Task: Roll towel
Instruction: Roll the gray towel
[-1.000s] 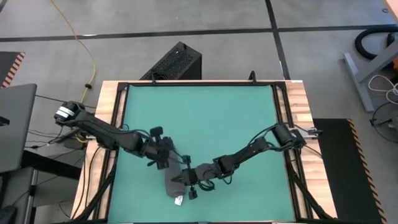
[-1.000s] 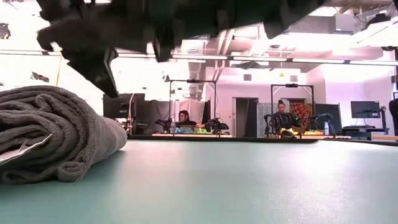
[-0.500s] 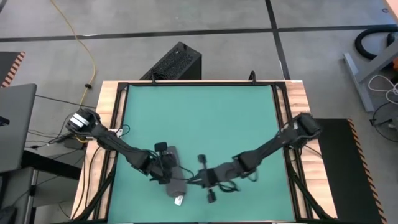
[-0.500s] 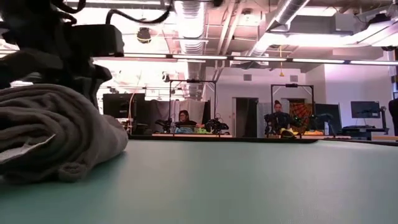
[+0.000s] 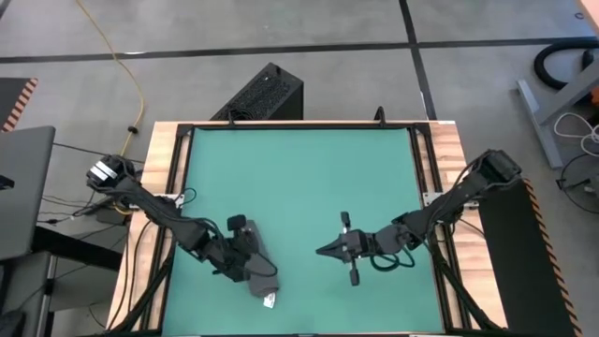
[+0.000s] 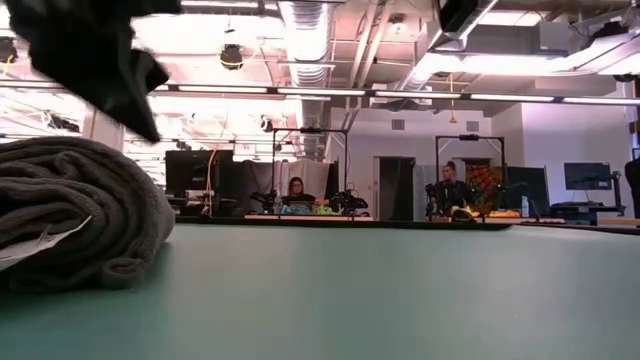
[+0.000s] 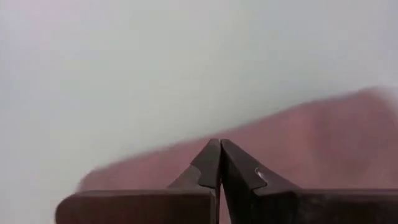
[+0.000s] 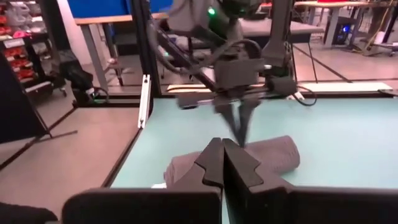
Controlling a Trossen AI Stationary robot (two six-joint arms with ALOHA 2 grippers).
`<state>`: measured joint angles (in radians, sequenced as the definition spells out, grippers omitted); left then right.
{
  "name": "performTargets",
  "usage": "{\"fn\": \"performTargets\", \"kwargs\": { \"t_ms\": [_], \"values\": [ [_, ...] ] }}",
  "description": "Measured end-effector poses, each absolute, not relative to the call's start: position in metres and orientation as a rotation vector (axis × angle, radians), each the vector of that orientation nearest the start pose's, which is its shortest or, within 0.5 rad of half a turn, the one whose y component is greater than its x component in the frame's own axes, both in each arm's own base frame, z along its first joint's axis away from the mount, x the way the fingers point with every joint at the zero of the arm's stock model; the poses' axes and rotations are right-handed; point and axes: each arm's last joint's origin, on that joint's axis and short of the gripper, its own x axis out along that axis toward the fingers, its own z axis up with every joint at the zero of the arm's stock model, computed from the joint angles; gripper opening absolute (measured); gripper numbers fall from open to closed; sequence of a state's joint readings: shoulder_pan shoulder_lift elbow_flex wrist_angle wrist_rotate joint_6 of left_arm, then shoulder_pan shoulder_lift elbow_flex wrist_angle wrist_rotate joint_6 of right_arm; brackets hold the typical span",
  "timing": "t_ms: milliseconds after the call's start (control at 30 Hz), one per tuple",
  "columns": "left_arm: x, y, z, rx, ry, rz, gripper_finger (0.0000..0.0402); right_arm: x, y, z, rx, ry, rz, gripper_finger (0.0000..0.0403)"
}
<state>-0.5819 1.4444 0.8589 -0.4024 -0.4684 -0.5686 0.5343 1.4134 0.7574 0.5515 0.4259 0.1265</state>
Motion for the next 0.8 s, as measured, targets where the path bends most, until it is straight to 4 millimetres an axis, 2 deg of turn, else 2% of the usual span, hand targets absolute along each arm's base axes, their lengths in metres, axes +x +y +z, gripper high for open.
{"fn": "performTargets", "kwargs": {
  "t_ms": [100,300,600,800],
  "values": [
    [0.253,-0.157,0.203,-0.079,0.714,0.031,0.0,0.268,0.142,0.254,0.072,0.091,0.094,0.002],
    [0.269,-0.172,0.175,-0.081,0.726,-0.062,0.0,0.272,0.137,0.25,0.052,0.113,0.075,0.002],
    [0.271,-0.179,0.139,-0.14,0.894,-0.1,0.0,0.272,0.136,0.247,0.038,0.142,0.073,0.002],
    [0.258,-0.185,0.142,-0.165,0.979,-0.126,0.0,0.272,0.136,0.247,0.035,0.144,0.073,0.002]
  ]
}}
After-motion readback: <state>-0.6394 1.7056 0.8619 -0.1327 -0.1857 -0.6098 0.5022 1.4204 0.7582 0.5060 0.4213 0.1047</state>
